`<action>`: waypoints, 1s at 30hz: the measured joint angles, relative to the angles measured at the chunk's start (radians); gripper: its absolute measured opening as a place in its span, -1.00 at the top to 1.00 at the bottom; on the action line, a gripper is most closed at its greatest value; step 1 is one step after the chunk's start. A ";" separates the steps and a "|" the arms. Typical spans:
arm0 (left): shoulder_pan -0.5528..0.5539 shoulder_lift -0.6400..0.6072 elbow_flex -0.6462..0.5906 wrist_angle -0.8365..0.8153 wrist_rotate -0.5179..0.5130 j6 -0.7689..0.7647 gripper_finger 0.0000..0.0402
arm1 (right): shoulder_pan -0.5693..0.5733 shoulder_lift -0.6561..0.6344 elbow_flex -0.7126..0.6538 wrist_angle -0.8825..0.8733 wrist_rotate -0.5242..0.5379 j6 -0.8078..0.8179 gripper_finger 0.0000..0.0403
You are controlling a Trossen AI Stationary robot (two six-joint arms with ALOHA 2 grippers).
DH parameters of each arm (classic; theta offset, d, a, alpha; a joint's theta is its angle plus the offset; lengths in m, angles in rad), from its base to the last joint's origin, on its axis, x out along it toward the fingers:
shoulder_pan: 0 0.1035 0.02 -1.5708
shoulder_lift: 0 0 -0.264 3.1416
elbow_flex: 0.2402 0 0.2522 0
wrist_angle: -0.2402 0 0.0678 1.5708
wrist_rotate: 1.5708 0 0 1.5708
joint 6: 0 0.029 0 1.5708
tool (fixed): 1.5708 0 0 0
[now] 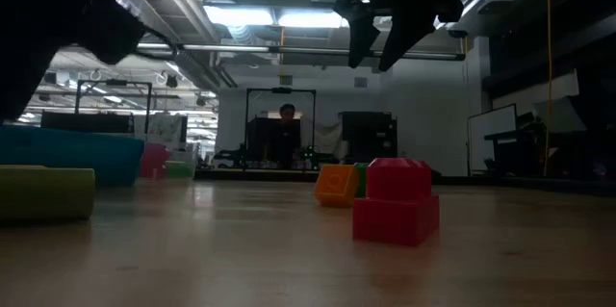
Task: Sort blocks by size
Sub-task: Put the yellow cylindrical block into the yellow bin
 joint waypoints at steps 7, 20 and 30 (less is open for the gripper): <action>0.000 0.060 0.000 0.022 0.001 0.000 0.05 | 0.000 0.000 0.000 0.000 0.000 0.000 -0.33; 0.000 0.167 0.000 0.115 -0.012 0.016 0.05 | 0.000 0.000 0.000 0.000 0.000 0.000 -0.33; 0.003 0.173 -0.003 0.105 -0.018 0.083 0.05 | 0.000 0.000 0.000 0.000 0.000 0.000 -0.33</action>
